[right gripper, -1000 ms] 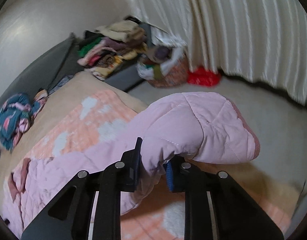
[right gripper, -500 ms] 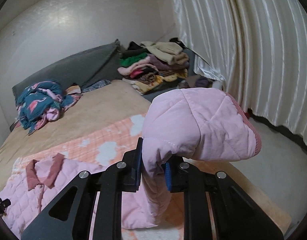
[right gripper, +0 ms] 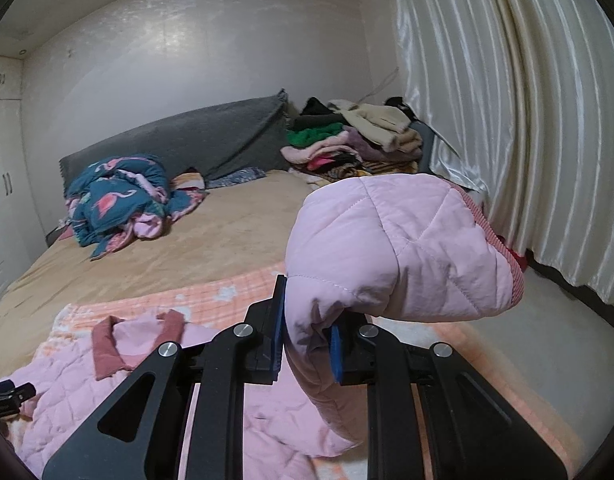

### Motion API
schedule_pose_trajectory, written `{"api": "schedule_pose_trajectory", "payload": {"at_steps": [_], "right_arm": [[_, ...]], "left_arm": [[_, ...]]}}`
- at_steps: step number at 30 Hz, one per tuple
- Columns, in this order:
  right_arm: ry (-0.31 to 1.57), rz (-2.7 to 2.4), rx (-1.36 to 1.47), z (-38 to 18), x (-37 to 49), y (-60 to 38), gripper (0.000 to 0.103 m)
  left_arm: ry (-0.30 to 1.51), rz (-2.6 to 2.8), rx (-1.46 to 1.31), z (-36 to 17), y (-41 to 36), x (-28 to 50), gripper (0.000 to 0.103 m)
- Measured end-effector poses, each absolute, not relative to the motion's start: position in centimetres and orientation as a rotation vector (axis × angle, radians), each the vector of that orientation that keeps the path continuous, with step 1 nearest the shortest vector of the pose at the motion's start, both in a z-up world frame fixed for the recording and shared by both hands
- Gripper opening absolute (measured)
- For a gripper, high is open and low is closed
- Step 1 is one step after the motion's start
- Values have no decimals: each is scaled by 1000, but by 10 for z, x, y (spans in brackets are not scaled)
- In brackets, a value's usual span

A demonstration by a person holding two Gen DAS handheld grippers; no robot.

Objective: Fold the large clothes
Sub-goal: 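Lift the sleeve with the right tool and carry it across the jacket body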

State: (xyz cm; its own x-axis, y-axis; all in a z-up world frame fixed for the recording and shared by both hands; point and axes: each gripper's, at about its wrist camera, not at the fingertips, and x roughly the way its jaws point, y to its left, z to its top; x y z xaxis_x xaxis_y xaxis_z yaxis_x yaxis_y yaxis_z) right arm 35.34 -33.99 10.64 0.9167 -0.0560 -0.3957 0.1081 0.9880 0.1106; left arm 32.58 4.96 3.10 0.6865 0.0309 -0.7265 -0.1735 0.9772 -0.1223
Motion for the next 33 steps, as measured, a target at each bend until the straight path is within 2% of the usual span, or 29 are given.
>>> {"api": "schedule_pose_trajectory", "payload": {"at_steps": [18, 33], "right_arm": [[398, 79, 50, 116, 367, -233, 17], [470, 227, -11, 60, 388, -127, 17]], "left_arm": [[780, 133, -337, 43, 107, 315, 94], [781, 131, -397, 36, 133, 317, 94]]}}
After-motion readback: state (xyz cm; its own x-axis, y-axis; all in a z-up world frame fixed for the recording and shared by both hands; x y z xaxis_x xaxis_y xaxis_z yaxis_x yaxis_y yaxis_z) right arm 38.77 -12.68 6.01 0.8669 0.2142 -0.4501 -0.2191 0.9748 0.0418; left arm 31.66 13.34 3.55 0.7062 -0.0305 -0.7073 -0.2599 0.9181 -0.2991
